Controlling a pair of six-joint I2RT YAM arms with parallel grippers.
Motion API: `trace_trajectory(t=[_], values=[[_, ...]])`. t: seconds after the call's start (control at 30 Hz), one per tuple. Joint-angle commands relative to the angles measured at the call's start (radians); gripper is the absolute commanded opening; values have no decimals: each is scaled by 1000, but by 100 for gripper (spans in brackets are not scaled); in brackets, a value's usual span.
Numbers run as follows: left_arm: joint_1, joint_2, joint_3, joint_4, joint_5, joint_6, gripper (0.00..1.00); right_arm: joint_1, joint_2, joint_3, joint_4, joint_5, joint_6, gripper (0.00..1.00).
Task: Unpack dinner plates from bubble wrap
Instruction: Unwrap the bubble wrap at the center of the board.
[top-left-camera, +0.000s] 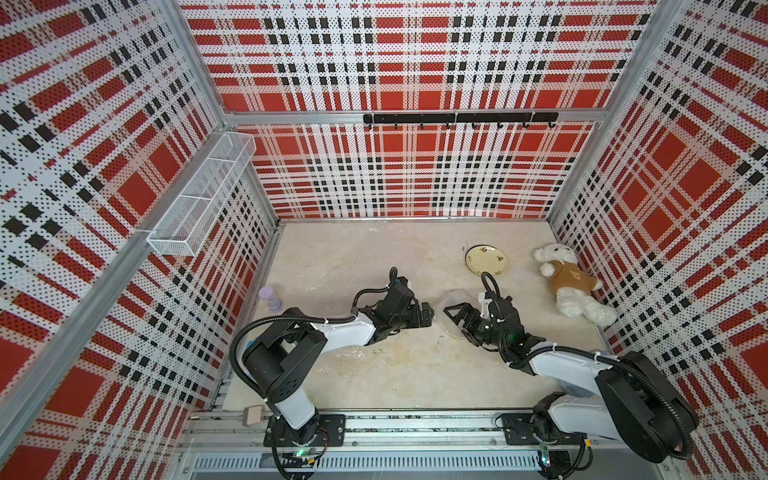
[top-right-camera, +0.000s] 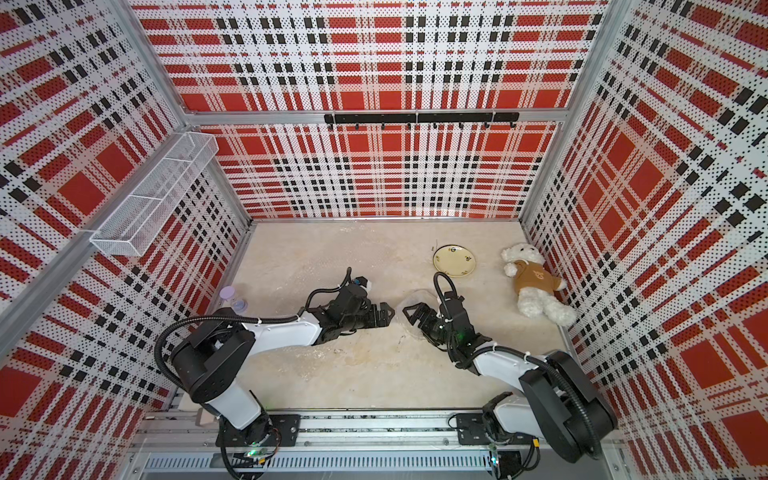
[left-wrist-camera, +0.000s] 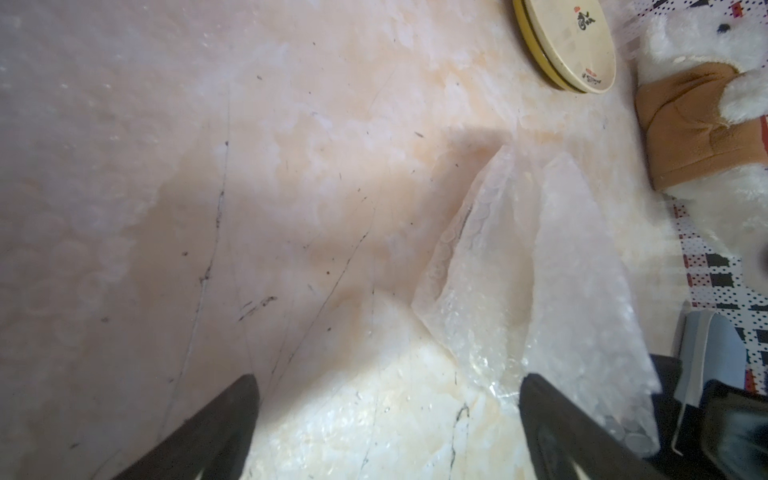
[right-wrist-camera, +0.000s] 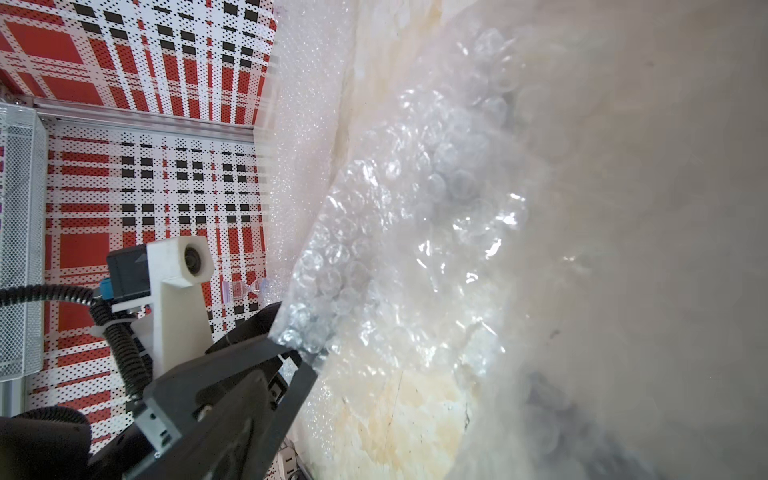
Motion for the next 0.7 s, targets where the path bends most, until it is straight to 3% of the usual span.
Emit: trace_trajectory(t=[0.0,0.4,0.67], values=[[-6,14,12,21,2,0,99,13,29,31,80,5,-3,94],[-23,46,31,21,9,0,99,46,205,23,259,5,53,93],[-24,64,39,25,9,2,99,64,183,-19,295,31,48,92]])
